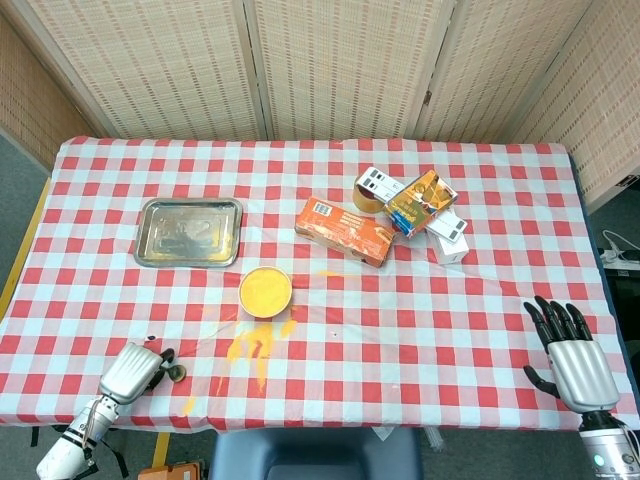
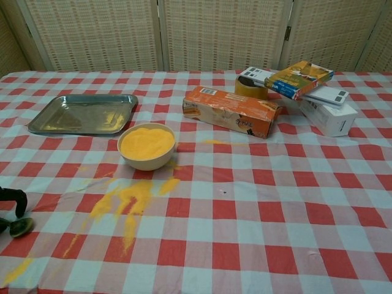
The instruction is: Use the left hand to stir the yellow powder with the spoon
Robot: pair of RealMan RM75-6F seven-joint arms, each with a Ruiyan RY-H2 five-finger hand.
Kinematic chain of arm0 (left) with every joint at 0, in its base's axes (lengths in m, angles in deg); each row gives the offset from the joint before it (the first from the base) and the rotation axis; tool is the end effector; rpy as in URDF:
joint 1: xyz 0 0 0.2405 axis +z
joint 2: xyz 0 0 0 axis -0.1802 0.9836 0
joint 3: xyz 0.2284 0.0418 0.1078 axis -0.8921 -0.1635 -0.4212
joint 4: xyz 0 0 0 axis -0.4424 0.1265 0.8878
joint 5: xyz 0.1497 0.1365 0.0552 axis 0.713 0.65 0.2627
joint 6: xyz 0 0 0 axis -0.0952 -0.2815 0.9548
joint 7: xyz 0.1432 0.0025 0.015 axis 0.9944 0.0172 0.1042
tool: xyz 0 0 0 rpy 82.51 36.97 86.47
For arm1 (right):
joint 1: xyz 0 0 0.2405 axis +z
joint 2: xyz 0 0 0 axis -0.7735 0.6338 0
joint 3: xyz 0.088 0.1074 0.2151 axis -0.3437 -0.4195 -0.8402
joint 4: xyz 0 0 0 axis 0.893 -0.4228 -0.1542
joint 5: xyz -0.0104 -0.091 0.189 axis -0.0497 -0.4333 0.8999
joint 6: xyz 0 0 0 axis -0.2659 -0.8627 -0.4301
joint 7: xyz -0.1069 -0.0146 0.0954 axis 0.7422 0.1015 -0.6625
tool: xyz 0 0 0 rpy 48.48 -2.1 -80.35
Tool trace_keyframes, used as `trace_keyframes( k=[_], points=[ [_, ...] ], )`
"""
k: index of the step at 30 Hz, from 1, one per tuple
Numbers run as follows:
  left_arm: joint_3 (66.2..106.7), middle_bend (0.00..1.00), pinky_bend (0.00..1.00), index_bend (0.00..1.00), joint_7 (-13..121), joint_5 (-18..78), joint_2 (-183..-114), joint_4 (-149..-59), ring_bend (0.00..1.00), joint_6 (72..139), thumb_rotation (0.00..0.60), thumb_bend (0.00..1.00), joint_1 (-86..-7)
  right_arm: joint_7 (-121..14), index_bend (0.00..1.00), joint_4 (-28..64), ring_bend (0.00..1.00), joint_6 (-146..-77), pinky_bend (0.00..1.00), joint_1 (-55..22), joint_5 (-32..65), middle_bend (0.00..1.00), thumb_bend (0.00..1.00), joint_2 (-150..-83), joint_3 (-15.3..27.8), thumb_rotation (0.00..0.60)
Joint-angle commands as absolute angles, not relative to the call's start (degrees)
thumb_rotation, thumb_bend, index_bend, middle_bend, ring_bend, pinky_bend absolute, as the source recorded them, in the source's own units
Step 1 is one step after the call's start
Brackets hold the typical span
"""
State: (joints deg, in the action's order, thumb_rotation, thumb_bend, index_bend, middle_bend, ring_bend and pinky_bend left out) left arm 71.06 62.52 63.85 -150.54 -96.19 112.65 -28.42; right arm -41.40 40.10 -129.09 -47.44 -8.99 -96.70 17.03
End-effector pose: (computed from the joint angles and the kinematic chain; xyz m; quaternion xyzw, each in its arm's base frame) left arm -0.3225 0.2155 0.0170 -0.8050 -0.2673 -0.2667 0.4577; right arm -0.3057 -0.1579 0.1370 0.6477 -0.3818 0.3160 0.5786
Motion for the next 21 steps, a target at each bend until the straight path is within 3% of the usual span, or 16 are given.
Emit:
trace_keyframes(
  k=[1,12,21],
  points=[
    [71.1,1.00,1.00,0.52,62.3,64.1,-150.6,-96.2,1.00,113.0,0.600,0.44,-28.4,-41.4,0.00,40.2,0.00,-129.0,0.00,-47.4,-8.9,0.00,0.15,-96.7,17.0,0.600],
    [71.1,1.00,1.00,0.56,62.2,64.0,-150.7,-96.0,1.00,112.9,0.600,0.44,-28.4,-41.2,0.00,40.4,0.00,-129.1,0.00,-47.5,-8.9,0.00,0.15,-96.6,17.1,0.600],
    [71.5,1.00,1.00,0.66,61.4,64.2,-150.4,-96.3,1.00,114.6,0.600,0.44,-28.1,-41.1,0.00,40.4,0.00,-129.1,0.00,-47.5,-8.9,0.00,0.15,-96.6,17.1,0.600]
  ],
)
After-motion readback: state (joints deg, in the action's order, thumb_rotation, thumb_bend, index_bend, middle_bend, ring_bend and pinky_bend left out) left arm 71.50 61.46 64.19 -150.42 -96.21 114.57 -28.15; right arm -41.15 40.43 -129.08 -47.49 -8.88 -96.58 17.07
